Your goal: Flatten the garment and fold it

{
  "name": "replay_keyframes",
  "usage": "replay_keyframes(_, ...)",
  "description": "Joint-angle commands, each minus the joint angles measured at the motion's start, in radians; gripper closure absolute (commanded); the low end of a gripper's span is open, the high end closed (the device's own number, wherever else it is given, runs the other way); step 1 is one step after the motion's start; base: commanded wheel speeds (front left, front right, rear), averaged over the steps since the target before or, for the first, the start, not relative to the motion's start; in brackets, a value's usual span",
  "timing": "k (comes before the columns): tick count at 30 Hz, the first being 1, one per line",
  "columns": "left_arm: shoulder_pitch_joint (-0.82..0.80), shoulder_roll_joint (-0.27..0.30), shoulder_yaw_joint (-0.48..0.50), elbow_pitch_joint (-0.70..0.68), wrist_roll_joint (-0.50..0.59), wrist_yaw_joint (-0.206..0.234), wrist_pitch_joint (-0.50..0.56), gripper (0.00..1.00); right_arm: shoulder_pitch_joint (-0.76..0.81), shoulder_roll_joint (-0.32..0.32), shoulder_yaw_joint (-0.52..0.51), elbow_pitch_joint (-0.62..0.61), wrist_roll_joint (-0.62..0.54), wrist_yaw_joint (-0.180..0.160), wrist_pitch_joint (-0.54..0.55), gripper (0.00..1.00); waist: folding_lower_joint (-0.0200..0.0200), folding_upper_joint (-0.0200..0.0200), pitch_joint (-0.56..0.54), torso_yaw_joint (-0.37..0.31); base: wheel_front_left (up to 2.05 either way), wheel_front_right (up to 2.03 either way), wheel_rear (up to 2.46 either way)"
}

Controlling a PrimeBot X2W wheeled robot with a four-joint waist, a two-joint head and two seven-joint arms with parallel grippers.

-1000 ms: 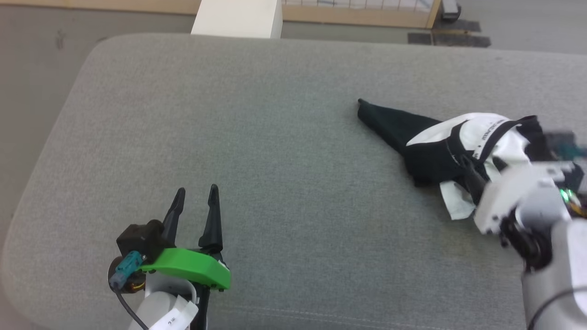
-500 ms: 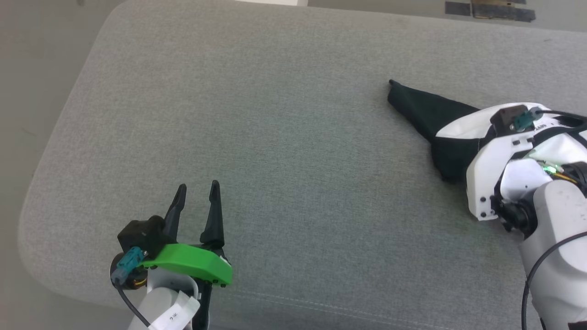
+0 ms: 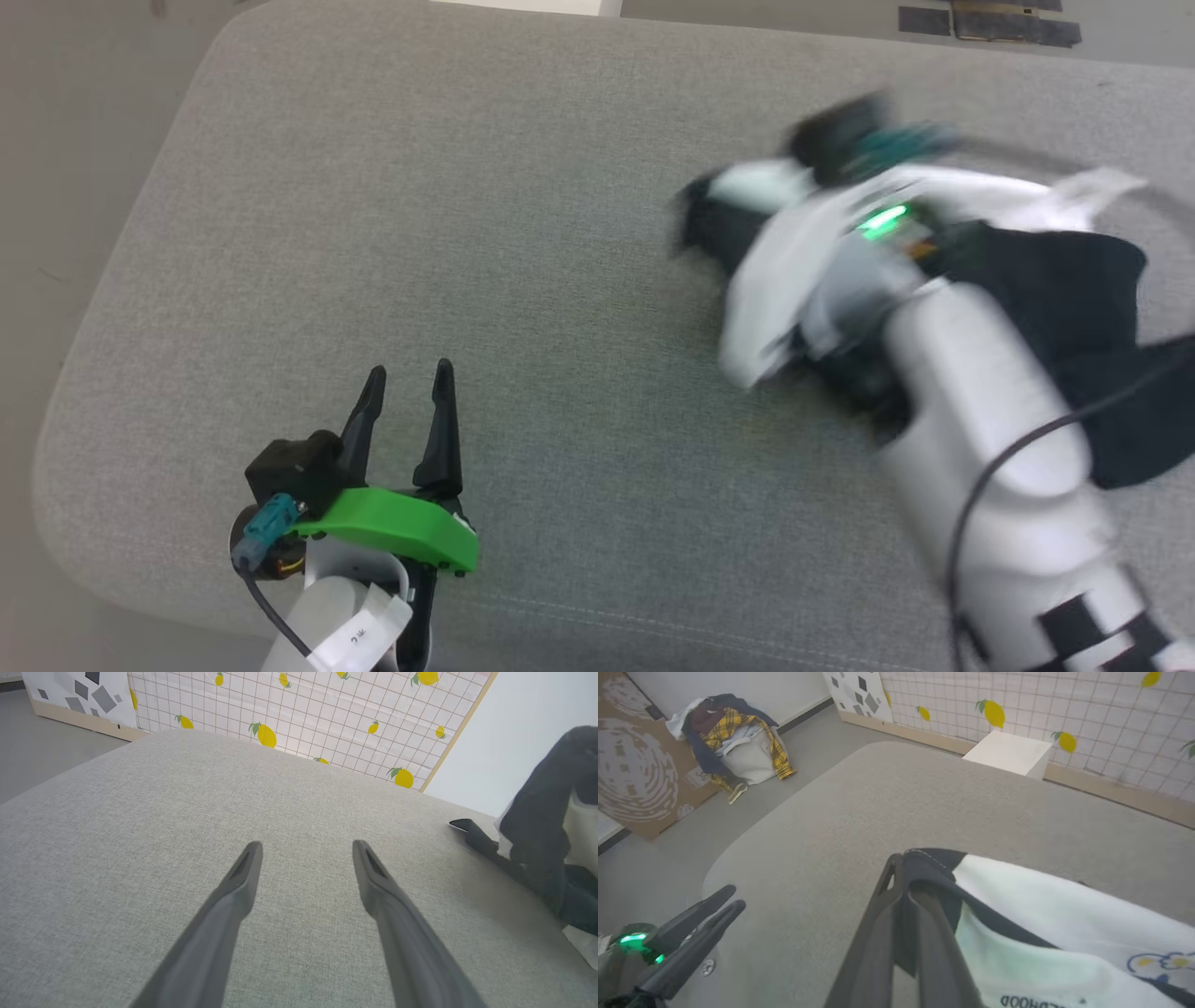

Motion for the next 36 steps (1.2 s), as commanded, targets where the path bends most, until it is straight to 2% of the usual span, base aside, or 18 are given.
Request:
replay_keyframes(1, -0.016, -0.002, -0.001, 0.005, -0.004, -0.002, -0.003, 0.0, 0.023, 0.007, 0.064, 0.02, 0.061, -0.001, -0.004, 1.0, 0.0, 0.0, -0.001, 0.002, 0.0, 0.0, 0.0)
replay_keyframes(3, -0.015, -0.003, -0.002, 0.009, -0.006, -0.003, -0.004, 0.0, 0.052, 0.007, 0.17, 0.059, 0.098, -0.001, 0.02, 1.0, 0.0, 0.0, -0.005, 0.004, 0.0, 0.0, 0.0)
replay_keyframes(4, -0.014, -0.003, -0.003, 0.012, -0.007, -0.004, -0.004, 0.0, 0.071, 0.007, 0.203, 0.073, 0.132, -0.001, 0.036, 0.86, 0.0, 0.0, -0.007, 0.006, 0.0, 0.0, 0.0)
replay_keyframes(5, -0.013, -0.003, -0.003, 0.015, -0.008, -0.004, -0.004, 0.0, 0.088, 0.007, 0.234, 0.086, 0.16, -0.001, 0.051, 0.0, 0.0, 0.0, -0.01, 0.006, 0.0, 0.0, 0.0)
replay_keyframes(7, -0.009, 0.0, -0.001, 0.016, -0.01, -0.003, -0.004, 0.0, 0.099, 0.007, 0.246, 0.102, 0.18, -0.001, 0.048, 0.0, 0.0, 0.0, -0.016, 0.004, 0.0, 0.0, 0.0)
replay_keyframes(10, -0.003, 0.007, 0.004, 0.016, -0.011, 0.001, -0.004, 0.0, 0.098, 0.007, 0.186, 0.107, 0.182, -0.001, 0.001, 0.0, 0.0, 0.0, -0.032, -0.003, 0.0, 0.0, 0.0)
replay_keyframes(14, 0.01, 0.018, 0.01, 0.011, -0.012, 0.008, -0.002, 0.0, 0.108, 0.003, 0.008, 0.066, 0.146, -0.001, -0.098, 0.0, 0.0, 0.0, -0.059, -0.024, 0.0, 0.0, 0.0)
replay_keyframes(18, 0.022, 0.021, 0.01, 0.003, -0.017, 0.012, 0.002, 0.0, 0.168, -0.033, -0.213, -0.014, 0.056, -0.001, -0.175, 0.0, 0.0, 0.0, -0.079, -0.05, 0.0, 0.0, 0.0)
replay_keyframes(22, 0.031, 0.018, 0.006, -0.002, -0.026, 0.014, 0.01, 0.0, 0.256, -0.035, -0.4, -0.084, -0.016, -0.001, -0.168, 0.0, 0.0, 0.0, -0.089, -0.076, 0.0, 0.0, 0.0)
replay_keyframes(27, -0.009, 0.007, -0.016, -0.01, -0.059, -0.011, 0.057, 0.0, 0.334, -0.013, -0.543, -0.177, -0.062, -0.001, -0.121, 0.0, 0.0, 0.0, -0.09, -0.1, 0.0, 0.0, 0.0)
replay_keyframes(29, -0.064, 0.005, -0.045, 0.007, -0.066, -0.024, 0.129, 0.0, 0.36, -0.007, -0.583, -0.211, -0.074, -0.001, -0.101, 0.0, 0.0, 0.0, -0.087, -0.105, 0.0, 0.0, 0.0)
replay_keyframes(30, -0.098, 0.002, -0.063, 0.032, -0.078, -0.025, 0.207, 0.0, 0.374, -0.004, -0.597, -0.228, -0.083, -0.001, -0.091, 0.0, 0.0, 0.0, -0.086, -0.11, 0.0, 0.0, 0.0)
replay_keyframes(31, -0.162, -0.005, -0.093, 0.089, -0.106, -0.007, 0.384, 0.0, 0.393, 0.001, -0.615, -0.254, -0.09, -0.001, -0.074, 0.0, 0.0, 0.0, -0.084, -0.118, 0.0, 0.0, 0.0)
replay_keyframes(36, -0.283, 0.014, -0.173, 0.203, -0.082, 0.067, 0.748, 0.0, 0.426, 0.006, -0.634, -0.294, -0.098, -0.001, -0.053, 0.0, 0.0, 0.0, -0.075, -0.142, 0.0, 0.0, 0.0)
